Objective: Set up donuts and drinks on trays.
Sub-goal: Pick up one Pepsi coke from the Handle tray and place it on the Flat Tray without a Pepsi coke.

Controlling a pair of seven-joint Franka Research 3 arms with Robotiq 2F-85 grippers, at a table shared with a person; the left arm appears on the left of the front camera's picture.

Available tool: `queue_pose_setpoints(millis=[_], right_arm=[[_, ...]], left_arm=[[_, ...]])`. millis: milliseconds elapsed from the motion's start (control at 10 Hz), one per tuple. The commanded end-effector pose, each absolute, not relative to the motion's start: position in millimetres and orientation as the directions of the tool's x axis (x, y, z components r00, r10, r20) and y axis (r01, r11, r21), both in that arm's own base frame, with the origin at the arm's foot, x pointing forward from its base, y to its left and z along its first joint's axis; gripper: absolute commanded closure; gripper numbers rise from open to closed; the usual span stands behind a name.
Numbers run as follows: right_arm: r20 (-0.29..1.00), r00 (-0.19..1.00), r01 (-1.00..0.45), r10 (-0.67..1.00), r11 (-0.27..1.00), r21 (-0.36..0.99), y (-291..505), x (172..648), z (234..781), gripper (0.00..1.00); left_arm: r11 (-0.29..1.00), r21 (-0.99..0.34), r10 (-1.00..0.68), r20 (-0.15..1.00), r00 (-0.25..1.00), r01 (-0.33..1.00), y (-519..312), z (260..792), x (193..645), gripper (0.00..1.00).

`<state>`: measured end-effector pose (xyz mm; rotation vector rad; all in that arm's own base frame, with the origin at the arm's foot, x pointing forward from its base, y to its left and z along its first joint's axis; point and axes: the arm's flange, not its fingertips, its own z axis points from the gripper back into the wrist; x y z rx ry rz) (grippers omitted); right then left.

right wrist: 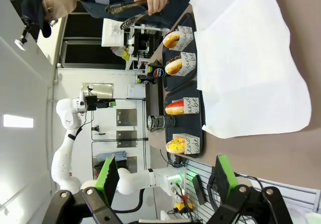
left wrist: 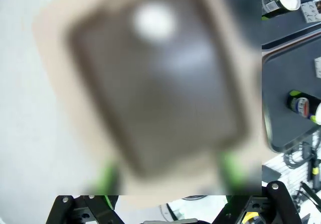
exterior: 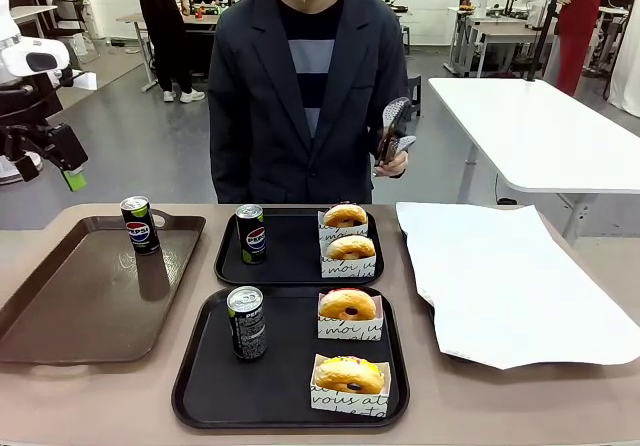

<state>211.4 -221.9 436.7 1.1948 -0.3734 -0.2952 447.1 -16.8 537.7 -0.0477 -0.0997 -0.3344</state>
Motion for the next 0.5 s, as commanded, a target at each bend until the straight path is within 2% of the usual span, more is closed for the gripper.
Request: queue_pose_setpoints(millis=[0, 200, 400], right_arm=[[0.139, 0.901, 0.007, -0.412, 0.333, 0.943, -222, 212, 436, 0.0], [0.139, 0.901, 0.007, -0.412, 0.333, 0.943, -222, 212, 436, 0.0], [0.139, 0.901, 0.007, -0.412, 0.333, 0.943, -222, 212, 436, 0.0]], left_arm=[[0.923, -0.28, -0.246, 0.098, 0.964, 0.264, 19, 542, 465, 0.0], [0.806, -0.562, -0.166, 0.087, 0.982, 0.186, 81, 524, 461, 0.0], [0.651, -0.74, -0.139, 0.101, 0.985, 0.168, 134, 509, 461, 0.0]])
